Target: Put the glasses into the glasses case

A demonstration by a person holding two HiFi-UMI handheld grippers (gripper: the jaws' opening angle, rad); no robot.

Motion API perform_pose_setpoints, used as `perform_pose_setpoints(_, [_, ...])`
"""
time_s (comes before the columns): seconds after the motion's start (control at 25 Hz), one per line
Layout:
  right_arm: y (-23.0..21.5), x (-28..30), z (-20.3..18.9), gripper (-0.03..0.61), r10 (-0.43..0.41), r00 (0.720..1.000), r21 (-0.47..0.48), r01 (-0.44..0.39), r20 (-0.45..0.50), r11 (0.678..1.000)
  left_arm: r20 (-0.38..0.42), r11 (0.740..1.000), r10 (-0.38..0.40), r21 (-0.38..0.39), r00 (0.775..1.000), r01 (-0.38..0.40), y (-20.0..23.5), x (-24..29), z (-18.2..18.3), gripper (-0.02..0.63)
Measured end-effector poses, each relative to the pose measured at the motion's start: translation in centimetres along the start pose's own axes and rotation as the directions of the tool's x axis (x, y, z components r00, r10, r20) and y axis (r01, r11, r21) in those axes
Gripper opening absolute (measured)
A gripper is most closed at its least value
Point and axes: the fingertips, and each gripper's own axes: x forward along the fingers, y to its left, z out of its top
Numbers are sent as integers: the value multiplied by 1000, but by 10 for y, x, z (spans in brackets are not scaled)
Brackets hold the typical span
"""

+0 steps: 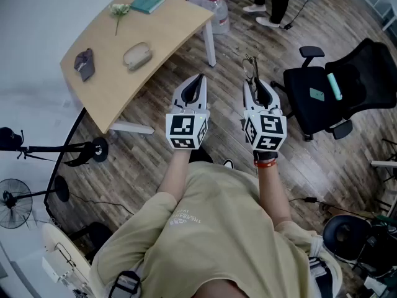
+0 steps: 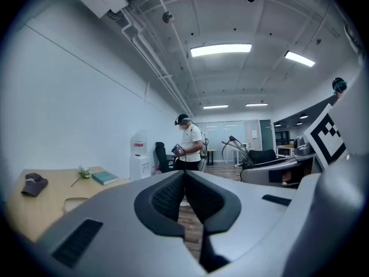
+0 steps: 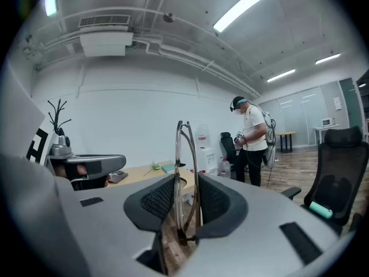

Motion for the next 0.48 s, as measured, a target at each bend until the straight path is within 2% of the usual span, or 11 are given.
perform_pose_setpoints(0.12, [20,19,-9,123,39,999,28,-38,-21,999,-11,999,37,-10,999,-37,24,-8,-8,23])
perform_pose_setpoints(0.24, [53,47,-13,126,127,992,77,-125,-25,989,-21,997,80,-15,997,-80,58,-11,-16,23])
perform_pose_setpoints(0.36, [93,84,-16,126,226,973,94,-221,-40,971,-25,990,143,-14,989,-143,104,-12,-24,23])
perform_pose_setpoints(0.48, [133,125,-15,126,298,952,91,-291,-75,952,-27,977,206,-44,978,-207,160,-15,-28,23])
